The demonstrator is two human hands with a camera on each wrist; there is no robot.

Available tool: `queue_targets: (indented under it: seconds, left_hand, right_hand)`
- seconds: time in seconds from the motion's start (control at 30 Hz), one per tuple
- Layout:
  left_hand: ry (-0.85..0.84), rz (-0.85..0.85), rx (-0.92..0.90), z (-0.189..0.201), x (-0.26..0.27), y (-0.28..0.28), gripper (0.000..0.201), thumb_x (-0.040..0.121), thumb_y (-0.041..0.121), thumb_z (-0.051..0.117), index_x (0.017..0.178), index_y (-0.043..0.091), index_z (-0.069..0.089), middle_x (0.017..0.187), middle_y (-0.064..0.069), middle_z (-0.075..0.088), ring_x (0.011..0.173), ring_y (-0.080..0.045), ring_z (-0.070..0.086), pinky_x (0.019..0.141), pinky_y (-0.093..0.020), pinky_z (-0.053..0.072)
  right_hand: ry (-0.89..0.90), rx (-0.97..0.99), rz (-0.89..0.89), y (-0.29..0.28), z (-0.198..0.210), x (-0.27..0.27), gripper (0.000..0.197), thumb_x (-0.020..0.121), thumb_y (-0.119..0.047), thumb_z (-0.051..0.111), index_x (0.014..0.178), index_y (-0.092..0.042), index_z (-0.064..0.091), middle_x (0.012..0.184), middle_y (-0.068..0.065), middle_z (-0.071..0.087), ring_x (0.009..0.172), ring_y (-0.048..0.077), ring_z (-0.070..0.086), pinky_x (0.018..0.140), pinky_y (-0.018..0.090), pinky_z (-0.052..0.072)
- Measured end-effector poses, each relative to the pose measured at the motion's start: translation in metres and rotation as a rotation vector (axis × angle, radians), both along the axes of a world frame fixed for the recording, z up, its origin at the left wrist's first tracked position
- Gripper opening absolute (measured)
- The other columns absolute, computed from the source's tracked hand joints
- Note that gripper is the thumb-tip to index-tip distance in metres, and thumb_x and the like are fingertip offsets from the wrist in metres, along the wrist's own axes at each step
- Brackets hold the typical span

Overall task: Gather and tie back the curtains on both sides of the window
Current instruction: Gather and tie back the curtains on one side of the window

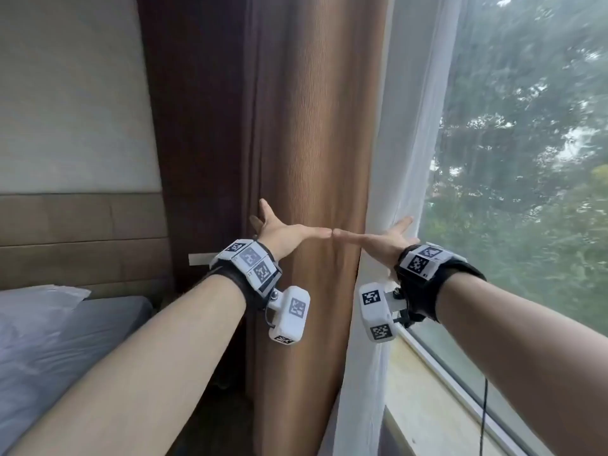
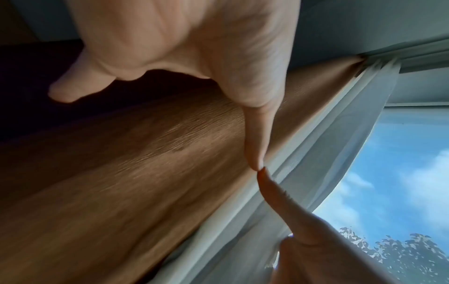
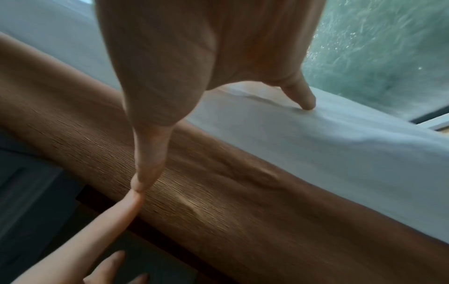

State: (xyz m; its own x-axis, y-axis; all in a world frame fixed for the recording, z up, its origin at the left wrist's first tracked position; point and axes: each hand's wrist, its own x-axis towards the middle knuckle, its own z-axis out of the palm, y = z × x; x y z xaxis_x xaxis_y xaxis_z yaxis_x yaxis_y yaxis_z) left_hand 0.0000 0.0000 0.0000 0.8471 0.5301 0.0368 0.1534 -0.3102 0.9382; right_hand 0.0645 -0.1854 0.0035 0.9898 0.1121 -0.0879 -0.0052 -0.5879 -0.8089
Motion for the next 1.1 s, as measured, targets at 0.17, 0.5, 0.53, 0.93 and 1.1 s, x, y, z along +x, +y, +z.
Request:
queue_targets:
  seconds: [0.17,0.5,0.53,0.93,1.1]
  left_hand:
    - [-0.013,-0.109,-0.069,-0.002,0.051,0.043,0.172,0.045,0.058,0.099,0.153,0.041,-0.034,0.17,-0.004,-0.026,0.159,-0.034,0.008,0.116,-0.065,0.035]
    - [0.0,-0.267,-0.025,0.005,0.146,0.093,0.11,0.043,0.039,0.105,0.139,0.013,0.059,0.114,-0.002,0.078,0.115,-0.021,0.07,0.107,-0.051,0.052]
    - [-0.002,-0.246,0.011,0.004,0.158,0.098,0.114,0.03,0.05,0.105,0.13,0.013,0.066,0.112,-0.001,0.079,0.113,-0.02,0.071,0.105,-0.047,0.054]
    - [-0.088,-0.1,0.121,-0.01,0.254,0.139,0.114,0.053,0.024,0.103,0.148,0.008,0.042,0.125,0.004,0.069,0.117,-0.012,0.065,0.104,-0.026,0.05]
    - [-0.091,-0.049,0.144,-0.011,0.283,0.159,0.06,0.055,0.027,0.103,0.108,0.023,0.074,0.102,0.008,0.079,0.099,-0.008,0.073,0.087,-0.023,0.057]
  right_hand:
    - [-0.058,0.108,0.076,0.037,0.001,0.051,0.197,0.004,-0.095,0.074,0.155,-0.031,-0.037,0.172,0.021,-0.02,0.159,0.048,0.01,0.121,0.07,0.026]
    - [-0.127,0.351,0.119,0.124,0.003,0.167,0.174,0.046,-0.071,0.095,0.16,-0.027,-0.029,0.174,0.011,-0.009,0.16,0.038,0.012,0.126,0.063,0.022]
    - [-0.126,0.346,0.117,0.133,0.003,0.181,0.172,0.049,-0.071,0.094,0.16,-0.026,-0.029,0.174,0.011,-0.011,0.16,0.039,0.01,0.126,0.063,0.02]
    - [-0.156,0.556,0.283,0.213,0.002,0.271,0.108,0.074,-0.045,0.087,0.152,-0.008,0.023,0.134,0.011,0.062,0.122,0.03,0.063,0.111,0.05,0.049]
    - [-0.18,0.499,0.394,0.235,0.004,0.297,0.066,0.08,-0.044,0.083,0.133,-0.01,0.062,0.117,0.002,0.073,0.11,0.022,0.069,0.108,0.046,0.053]
